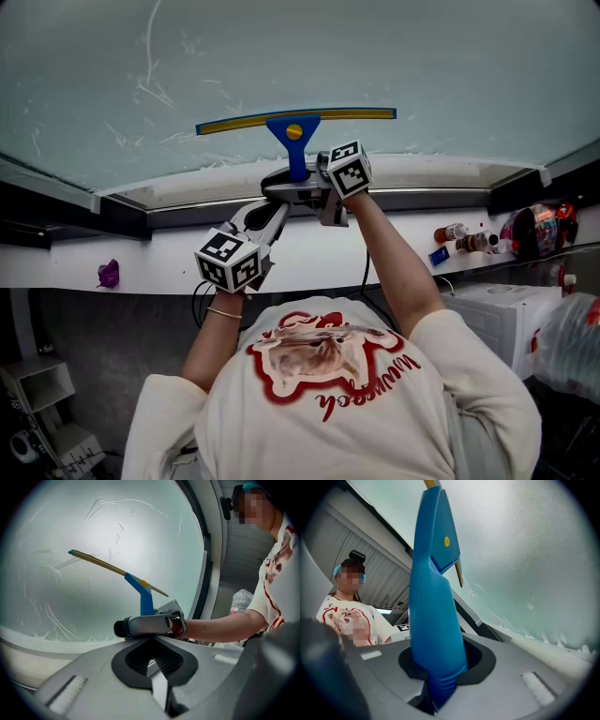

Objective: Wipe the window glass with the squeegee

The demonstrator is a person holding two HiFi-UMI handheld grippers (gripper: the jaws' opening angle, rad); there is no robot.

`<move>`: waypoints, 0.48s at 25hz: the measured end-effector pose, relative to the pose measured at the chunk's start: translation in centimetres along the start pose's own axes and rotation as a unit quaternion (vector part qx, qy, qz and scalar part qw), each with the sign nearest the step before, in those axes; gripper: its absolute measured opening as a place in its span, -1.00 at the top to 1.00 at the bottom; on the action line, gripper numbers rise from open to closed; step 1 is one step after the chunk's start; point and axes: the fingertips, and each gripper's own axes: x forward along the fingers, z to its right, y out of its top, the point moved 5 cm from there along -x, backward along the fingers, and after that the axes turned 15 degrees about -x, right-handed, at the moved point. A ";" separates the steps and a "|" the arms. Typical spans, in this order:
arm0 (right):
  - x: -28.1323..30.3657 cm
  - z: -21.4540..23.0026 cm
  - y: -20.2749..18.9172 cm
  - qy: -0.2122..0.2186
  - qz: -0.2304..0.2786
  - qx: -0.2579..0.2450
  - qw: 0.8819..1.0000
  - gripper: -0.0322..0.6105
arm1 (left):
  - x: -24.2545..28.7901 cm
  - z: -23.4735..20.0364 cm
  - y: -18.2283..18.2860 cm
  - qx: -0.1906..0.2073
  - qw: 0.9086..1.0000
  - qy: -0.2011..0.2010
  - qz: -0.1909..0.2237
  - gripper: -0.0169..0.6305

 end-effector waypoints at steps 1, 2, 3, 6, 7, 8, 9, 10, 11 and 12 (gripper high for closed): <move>0.0 0.1 -0.1 0.000 0.000 0.000 1.000 0.62 | 0.0 0.0 -0.1 -0.001 1.000 0.000 -0.001 0.93; 0.0 0.1 -0.2 0.000 0.001 0.001 1.000 0.62 | 0.1 -0.1 -0.2 -0.002 1.000 0.000 -0.001 0.93; 0.0 0.2 -0.3 0.001 0.002 0.002 1.000 0.62 | 0.1 -0.2 -0.2 -0.003 1.000 0.000 -0.002 0.93; 0.0 0.2 -0.7 0.000 0.003 0.008 1.000 0.62 | 0.1 -0.3 -0.5 -0.005 1.000 0.001 -0.005 0.93; 0.0 0.2 -0.7 0.000 0.004 0.010 1.000 0.62 | 0.1 -0.3 -0.6 -0.005 1.000 0.001 -0.006 0.93; 0.0 0.2 -0.8 -0.001 0.004 0.010 1.000 0.62 | 0.2 -0.4 -0.7 -0.006 1.000 0.002 -0.007 0.93; 0.0 0.2 -0.9 -0.001 0.004 0.011 1.000 0.62 | 0.2 -0.4 -0.8 -0.007 1.000 0.002 -0.008 0.93; 0.0 0.2 -1.0 -0.002 0.005 0.012 1.000 0.62 | 0.2 -0.4 -0.9 -0.008 1.000 0.003 -0.008 0.93; 0.0 0.3 -1.2 -0.002 0.006 0.015 1.000 0.62 | 0.2 -0.5 -1.0 -0.009 1.000 0.003 -0.009 0.93; -0.1 0.3 -1.4 -0.002 0.007 0.017 1.000 0.62 | 0.2 -0.5 -1.1 -0.010 1.000 0.003 -0.010 0.93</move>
